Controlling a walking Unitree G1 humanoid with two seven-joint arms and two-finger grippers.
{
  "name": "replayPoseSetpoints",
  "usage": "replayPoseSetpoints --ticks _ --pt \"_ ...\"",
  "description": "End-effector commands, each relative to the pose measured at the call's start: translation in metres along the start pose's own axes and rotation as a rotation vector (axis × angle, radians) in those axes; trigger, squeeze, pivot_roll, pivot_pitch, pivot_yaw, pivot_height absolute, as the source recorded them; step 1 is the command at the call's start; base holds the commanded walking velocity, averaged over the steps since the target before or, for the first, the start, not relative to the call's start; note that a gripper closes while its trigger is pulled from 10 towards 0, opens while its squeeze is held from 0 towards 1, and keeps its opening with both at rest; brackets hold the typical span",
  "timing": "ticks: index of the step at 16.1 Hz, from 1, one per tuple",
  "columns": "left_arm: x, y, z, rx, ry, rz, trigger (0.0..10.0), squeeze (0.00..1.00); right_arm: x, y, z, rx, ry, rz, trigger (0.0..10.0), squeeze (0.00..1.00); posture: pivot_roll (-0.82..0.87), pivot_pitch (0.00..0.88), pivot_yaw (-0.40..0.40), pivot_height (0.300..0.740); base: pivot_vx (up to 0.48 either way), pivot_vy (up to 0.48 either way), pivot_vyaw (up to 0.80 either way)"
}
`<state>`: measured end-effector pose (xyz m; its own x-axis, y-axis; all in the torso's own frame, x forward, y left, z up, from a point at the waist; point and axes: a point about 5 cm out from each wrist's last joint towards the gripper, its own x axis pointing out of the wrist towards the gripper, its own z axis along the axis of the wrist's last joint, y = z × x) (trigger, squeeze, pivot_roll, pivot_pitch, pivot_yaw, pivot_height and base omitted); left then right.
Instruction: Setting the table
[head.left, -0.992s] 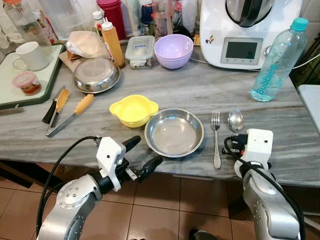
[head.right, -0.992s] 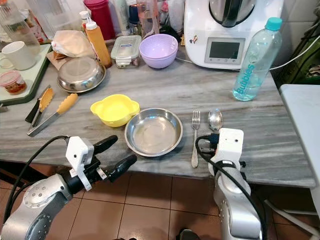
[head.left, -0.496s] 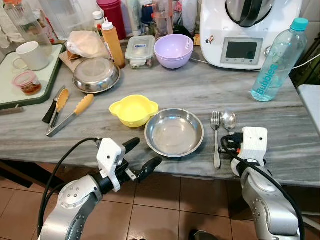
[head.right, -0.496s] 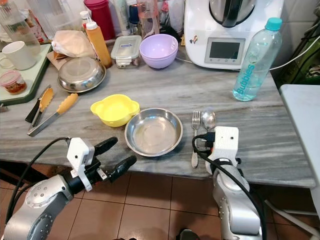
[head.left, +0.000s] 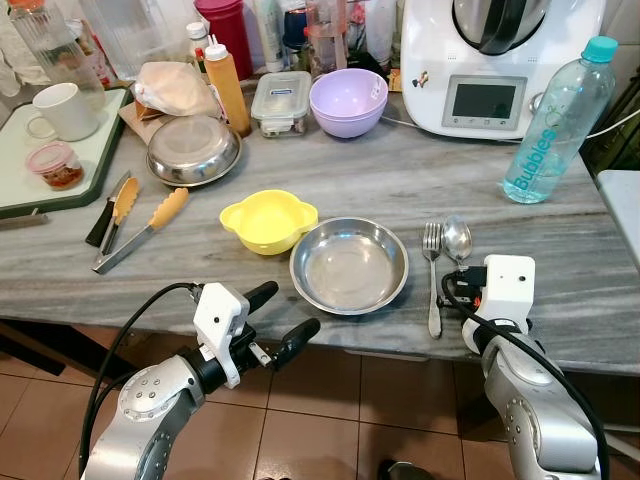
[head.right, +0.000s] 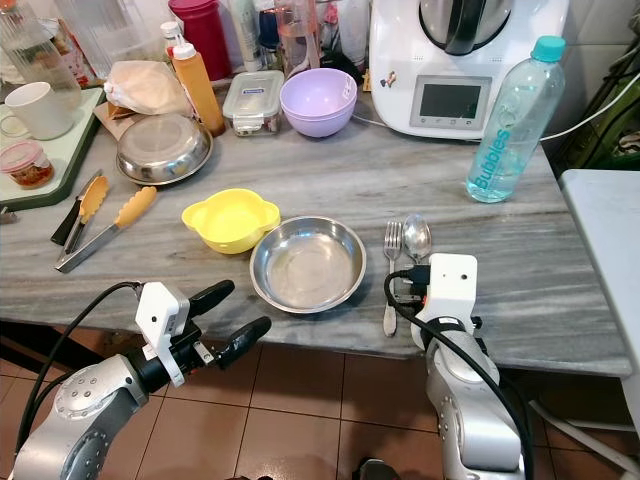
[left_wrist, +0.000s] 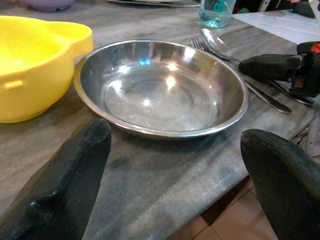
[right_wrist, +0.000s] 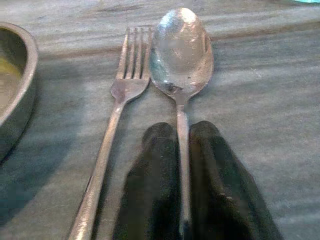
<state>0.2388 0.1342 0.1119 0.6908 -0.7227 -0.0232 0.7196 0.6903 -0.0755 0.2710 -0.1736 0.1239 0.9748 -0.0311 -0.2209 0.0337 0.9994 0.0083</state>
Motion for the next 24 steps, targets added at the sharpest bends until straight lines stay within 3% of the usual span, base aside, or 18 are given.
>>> replayPoseSetpoints --ticks 1,8,11,16,21,24 --pt "-0.002 0.001 -0.002 0.014 0.014 0.004 10.0 0.0 -0.001 0.001 -0.019 0.008 0.09 0.007 10.0 1.0 -0.08 0.143 0.097 0.74 0.0 0.0 0.0" --pt "-0.001 0.003 -0.005 0.018 0.012 0.001 10.0 0.0 0.0 -0.003 -0.006 -0.033 0.019 -0.015 10.0 1.0 -0.08 0.139 0.096 0.74 0.0 0.0 0.0" --pt "-0.005 0.007 -0.01 0.019 0.015 0.011 10.0 0.0 -0.001 0.0 0.008 -0.132 -0.051 0.005 10.0 1.0 -0.07 0.137 0.092 0.74 0.0 0.0 0.0" --pt "-0.004 0.006 -0.011 0.019 0.009 0.014 10.0 0.0 -0.002 0.006 0.021 -0.174 -0.127 0.009 10.0 1.0 -0.08 0.135 0.089 0.74 0.0 0.0 0.0" --pt "-0.002 0.006 -0.01 0.025 -0.008 0.021 10.0 0.0 -0.007 0.019 0.056 -0.211 -0.351 0.051 10.0 1.0 -0.07 0.126 0.081 0.74 0.0 0.0 0.0" --pt "-0.001 0.006 -0.008 0.026 -0.02 0.033 10.0 0.0 -0.008 0.024 0.066 -0.251 -0.416 0.055 10.0 1.0 -0.07 0.12 0.072 0.74 0.0 0.0 0.0"
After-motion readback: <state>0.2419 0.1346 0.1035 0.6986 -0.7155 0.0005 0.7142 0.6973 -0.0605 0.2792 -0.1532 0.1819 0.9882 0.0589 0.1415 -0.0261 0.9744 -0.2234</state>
